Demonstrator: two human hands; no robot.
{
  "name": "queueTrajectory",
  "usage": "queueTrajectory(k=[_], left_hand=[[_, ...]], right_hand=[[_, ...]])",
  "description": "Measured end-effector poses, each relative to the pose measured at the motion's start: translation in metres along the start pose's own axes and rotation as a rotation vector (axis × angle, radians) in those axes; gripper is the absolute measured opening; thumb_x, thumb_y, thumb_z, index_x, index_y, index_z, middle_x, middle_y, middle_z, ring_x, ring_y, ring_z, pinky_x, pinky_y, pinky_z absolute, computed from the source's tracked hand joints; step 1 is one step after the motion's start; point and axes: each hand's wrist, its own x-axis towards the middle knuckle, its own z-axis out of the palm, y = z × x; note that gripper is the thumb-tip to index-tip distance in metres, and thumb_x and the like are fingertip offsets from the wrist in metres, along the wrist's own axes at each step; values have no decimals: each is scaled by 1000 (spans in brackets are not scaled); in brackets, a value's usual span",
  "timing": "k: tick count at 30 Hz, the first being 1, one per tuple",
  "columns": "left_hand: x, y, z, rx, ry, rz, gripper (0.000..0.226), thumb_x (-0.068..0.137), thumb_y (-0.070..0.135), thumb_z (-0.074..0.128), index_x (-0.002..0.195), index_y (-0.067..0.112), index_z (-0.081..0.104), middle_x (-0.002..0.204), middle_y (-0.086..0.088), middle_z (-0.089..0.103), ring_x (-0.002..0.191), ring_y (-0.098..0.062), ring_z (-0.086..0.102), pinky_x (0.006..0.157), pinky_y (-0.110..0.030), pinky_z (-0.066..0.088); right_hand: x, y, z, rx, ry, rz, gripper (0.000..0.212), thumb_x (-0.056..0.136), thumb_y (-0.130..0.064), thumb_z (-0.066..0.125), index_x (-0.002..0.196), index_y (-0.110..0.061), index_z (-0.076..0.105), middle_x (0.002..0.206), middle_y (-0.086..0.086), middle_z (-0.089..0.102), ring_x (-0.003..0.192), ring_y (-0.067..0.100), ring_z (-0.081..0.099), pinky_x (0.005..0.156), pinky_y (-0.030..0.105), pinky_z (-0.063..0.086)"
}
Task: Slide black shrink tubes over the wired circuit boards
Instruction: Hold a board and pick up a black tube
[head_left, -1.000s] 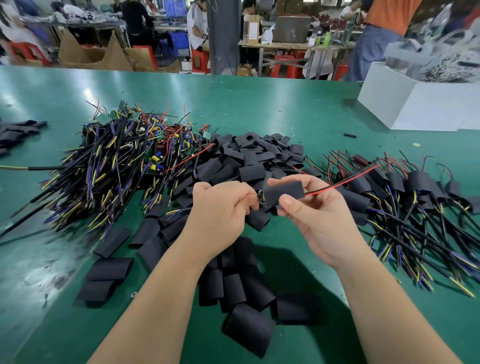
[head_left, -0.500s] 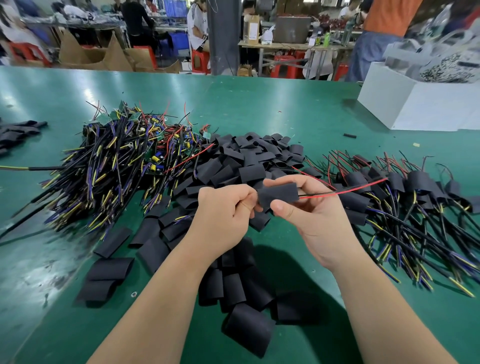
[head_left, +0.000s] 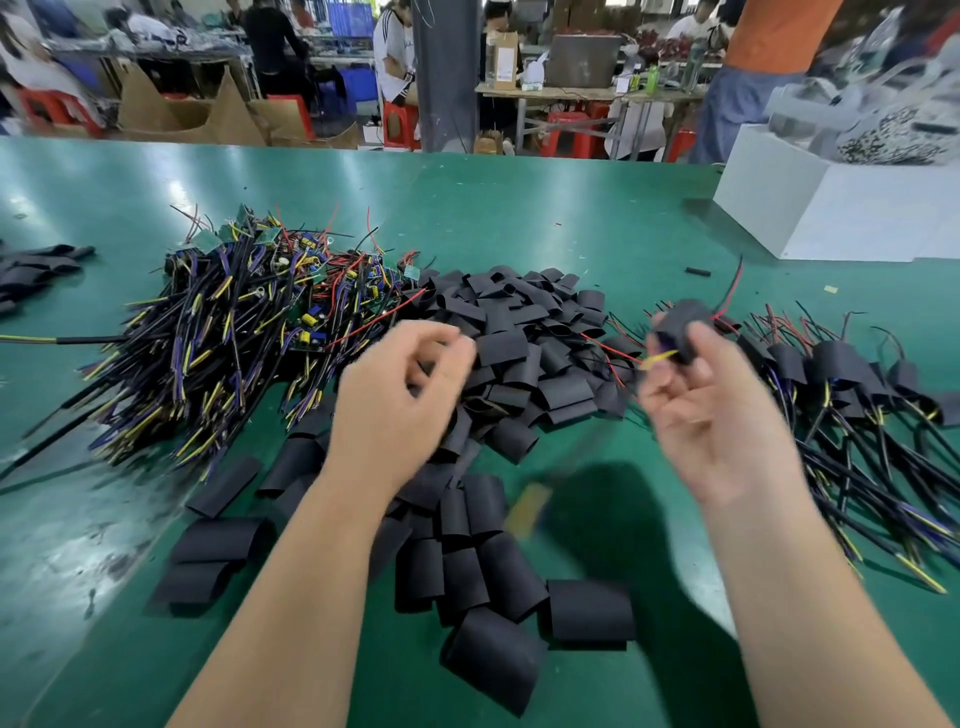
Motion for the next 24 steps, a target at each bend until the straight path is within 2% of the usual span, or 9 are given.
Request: queueTrajectory(k=[3, 5, 9, 11, 13, 15, 18, 20, 24], left_hand=[[9, -23, -12, 356, 154, -178, 19, 91, 35, 51, 104, 28, 64, 103, 6, 66, 97, -18, 58, 86, -36, 46], [11, -37, -18, 593, 95, -387, 31, 92, 29, 52, 123, 24, 57, 126, -6, 56, 117, -32, 45, 96, -45, 37], [10, -53, -20, 719, -46, -521, 36, 96, 25, 49, 131, 29, 54, 138, -6, 45, 126, -33, 37, 101, -48, 30], [11, -58, -20, 732, -24, -503, 34, 97, 22, 48, 128, 30, 58, 139, -1, 45, 127, -31, 36, 102, -48, 28], [12, -62, -20, 755, -20, -510, 34, 98, 21, 46, 129, 30, 58, 144, 2, 42, 130, -30, 34, 104, -49, 27], [14, -65, -19, 786, -31, -522, 35, 99, 21, 45, 131, 29, 55, 148, 4, 38, 133, -29, 31, 105, -49, 25], [18, -69, -19, 806, -11, -509, 35, 99, 20, 45, 130, 31, 55, 145, 4, 43, 129, -30, 35, 101, -48, 27], [21, -71, -20, 777, 47, -495, 31, 98, 20, 48, 125, 32, 57, 134, 1, 53, 122, -30, 42, 98, -47, 29], [22, -72, -21, 728, 208, -424, 25, 91, 17, 59, 114, 27, 60, 125, -2, 53, 117, -29, 44, 95, -46, 30]], right_hand=[[6, -27, -11, 71, 25, -126, 8, 93, -12, 54, 91, -4, 57, 71, 7, 66, 55, 9, 55, 50, 16, 43], [9, -38, -20, -71, 83, -264, 3, 90, -9, 61, 92, -7, 60, 73, 5, 67, 58, 11, 58, 53, 17, 47], [18, -44, -39, -1070, 287, -676, 21, 82, -10, 67, 102, -17, 72, 86, 2, 72, 74, 18, 66, 74, 32, 56], [20, -41, -43, -1492, 344, -739, 32, 80, -4, 61, 109, -15, 71, 103, 8, 71, 95, 26, 65, 93, 35, 48], [20, -34, -43, -1651, 333, -745, 36, 79, 2, 58, 109, -12, 71, 120, 15, 63, 113, 30, 56, 97, 31, 37], [15, -27, -38, -1650, 299, -763, 31, 81, 1, 59, 107, -11, 72, 122, 17, 58, 114, 30, 52, 96, 27, 34], [10, -15, -30, -1595, 145, -585, 23, 82, -5, 57, 94, -18, 71, 84, 3, 71, 76, 17, 68, 71, 19, 47], [10, -6, -31, -1668, 60, -418, 18, 84, -9, 57, 92, -20, 70, 71, -6, 69, 61, 10, 66, 59, 16, 45], [14, 0, -37, -1805, 83, -316, 24, 85, -12, 61, 107, -13, 70, 83, -1, 61, 75, 19, 54, 73, 23, 35]])
